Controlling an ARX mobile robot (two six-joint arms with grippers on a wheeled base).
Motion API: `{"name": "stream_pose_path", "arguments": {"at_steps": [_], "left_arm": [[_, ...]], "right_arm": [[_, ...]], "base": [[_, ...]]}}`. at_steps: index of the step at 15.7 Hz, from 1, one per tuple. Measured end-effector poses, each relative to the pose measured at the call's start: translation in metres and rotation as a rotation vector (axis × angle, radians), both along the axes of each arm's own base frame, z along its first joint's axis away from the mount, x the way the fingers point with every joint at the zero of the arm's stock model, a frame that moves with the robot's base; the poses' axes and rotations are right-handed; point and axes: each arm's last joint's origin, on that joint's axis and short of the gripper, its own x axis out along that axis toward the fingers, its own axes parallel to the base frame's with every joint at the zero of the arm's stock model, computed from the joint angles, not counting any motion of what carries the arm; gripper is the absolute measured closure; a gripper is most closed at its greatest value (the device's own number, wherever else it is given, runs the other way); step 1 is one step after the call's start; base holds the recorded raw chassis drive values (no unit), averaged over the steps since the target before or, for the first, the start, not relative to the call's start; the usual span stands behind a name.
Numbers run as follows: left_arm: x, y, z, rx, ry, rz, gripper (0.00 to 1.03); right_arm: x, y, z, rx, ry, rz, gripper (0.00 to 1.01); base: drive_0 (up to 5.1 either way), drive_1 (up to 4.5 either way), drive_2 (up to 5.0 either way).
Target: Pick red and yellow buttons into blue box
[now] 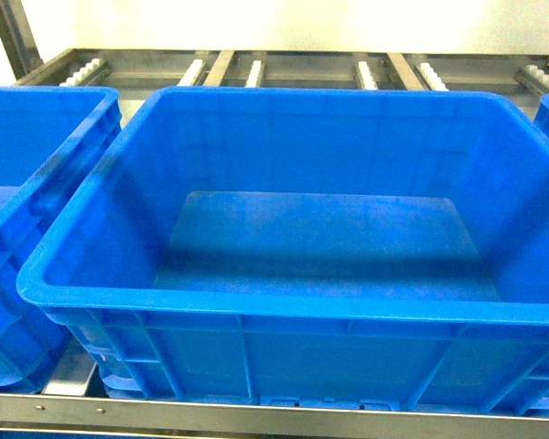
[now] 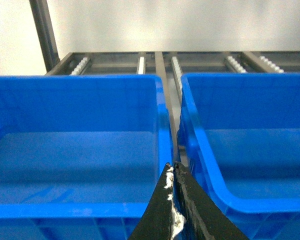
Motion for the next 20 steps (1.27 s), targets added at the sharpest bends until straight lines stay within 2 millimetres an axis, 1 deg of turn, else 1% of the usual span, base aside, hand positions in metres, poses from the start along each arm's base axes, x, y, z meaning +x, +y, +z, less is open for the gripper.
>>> {"name": "stream_pose_path", "arguments": {"at_steps": [1,3,6,8,9,10,15,16,17,18,20], "left_arm": [[-0.001,0.0,0.001,0.0,-0.008,0.0,1.01],[-0.004,0.0,0.002,0.0,-0.018,0.002,1.01],[-0.007,0.0,0.001,0.0,-0.015,0.001,1.01],[-0.016,0.0,-0.005,0.0,0.027,0.0,1.01],[-0.017,0.0,0.0,0.0,-0.019,0.0,1.01],[-0.017,0.0,-0.004,0.0,0.011,0.0,1.01],[-0.017,0.0,-0.003,0.0,0.005,0.001,1.01],[-0.017,0.0,-0.003,0.0,0.005,0.001,1.01],[-0.017,0.0,-0.003,0.0,0.005,0.001,0.96],[-0.017,0.0,-0.003,0.0,0.005,0.001,0.83],[-0.017,0.0,-0.003,0.0,0.005,0.001,0.61]], "right_arm": [[-0.003,0.0,0.005,0.0,-0.063,0.0,0.99],[-0.003,0.0,0.003,0.0,-0.037,0.001,0.99],[-0.003,0.0,0.003,0.0,-0.045,0.001,0.99],[-0.003,0.0,0.003,0.0,-0.045,0.001,0.99],[-0.003,0.0,0.003,0.0,-0.045,0.001,0.99],[-0.003,0.0,0.003,0.0,-0.045,0.001,0.99],[-0.003,0.0,0.003,0.0,-0.045,0.002,0.99],[-0.003,0.0,0.003,0.0,-0.045,0.002,0.89],[-0.003,0.0,0.003,0.0,-0.045,0.002,0.79],[-0.003,0.0,0.003,0.0,-0.045,0.002,0.66],[-0.003,0.0,0.003,0.0,-0.045,0.001,0.44]], "base": [[0.0,0.0,0.0],[0.0,0.0,0.0],[0.0,0.0,0.0],[0.0,0.0,0.0],[0.0,0.0,0.0],[0.0,0.0,0.0],[0.0,0.0,0.0],[0.0,0.0,0.0],[0.0,0.0,0.0],[0.0,0.0,0.0],[0.0,0.0,0.0]]}}
